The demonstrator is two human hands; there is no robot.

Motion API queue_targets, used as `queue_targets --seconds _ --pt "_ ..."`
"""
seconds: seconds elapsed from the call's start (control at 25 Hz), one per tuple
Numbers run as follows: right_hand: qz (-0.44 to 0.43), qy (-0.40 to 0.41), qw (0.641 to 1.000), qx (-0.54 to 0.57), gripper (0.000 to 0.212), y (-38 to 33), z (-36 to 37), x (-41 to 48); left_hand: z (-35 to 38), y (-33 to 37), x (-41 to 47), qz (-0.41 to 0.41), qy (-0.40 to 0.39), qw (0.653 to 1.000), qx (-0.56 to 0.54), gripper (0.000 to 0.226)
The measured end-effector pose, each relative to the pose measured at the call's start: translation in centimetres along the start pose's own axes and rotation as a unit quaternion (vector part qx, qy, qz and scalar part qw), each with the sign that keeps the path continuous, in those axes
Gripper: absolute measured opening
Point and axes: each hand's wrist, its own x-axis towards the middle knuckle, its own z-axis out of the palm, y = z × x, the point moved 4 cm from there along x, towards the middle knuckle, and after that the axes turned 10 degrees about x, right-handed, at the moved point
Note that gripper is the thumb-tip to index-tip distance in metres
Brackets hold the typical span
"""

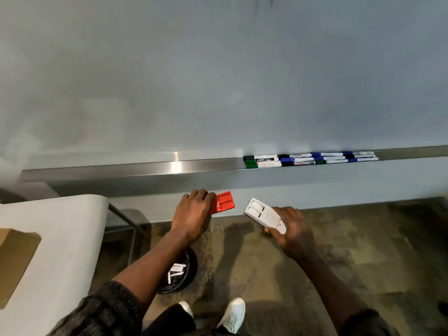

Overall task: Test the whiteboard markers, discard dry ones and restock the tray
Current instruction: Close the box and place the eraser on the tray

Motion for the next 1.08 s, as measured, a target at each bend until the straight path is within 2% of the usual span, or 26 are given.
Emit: queue_targets --seconds 0.24,0.4,0.64,0.84,0.96,1.08 --pt "0.042 0.014 0.999 0.018 0.057 2.7 -2.0 2.4 -1.6 0.3 8.0 -0.008 0.016 1.000 -0.006 0.061" --pt "0.075 0.010 0.997 -0.008 0.063 4.6 -2.3 3.4 -0.8 0.3 12.8 0.005 0.002 1.000 0.006 0.061" --pt "0.081 0.061 0.994 -0.028 0.057 6.9 -3.0 6.4 0.7 0.5 18.4 0.035 0.003 0.999 0.025 0.058" --pt "0.080 0.069 0.994 -0.033 0.067 7.2 -2.8 9.0 1.8 0.6 20.0 0.045 -0.011 0.998 0.033 0.063" --pt "0.078 0.048 0.995 -0.028 0.069 7.5 -2.4 9.5 2.6 0.4 19.9 0.054 -0.024 0.997 0.039 0.070" --pt "0.083 -0.009 0.996 -0.014 0.067 9.0 -2.3 10.1 3.1 -0.3 20.3 0.047 -0.034 0.998 0.039 0.076"
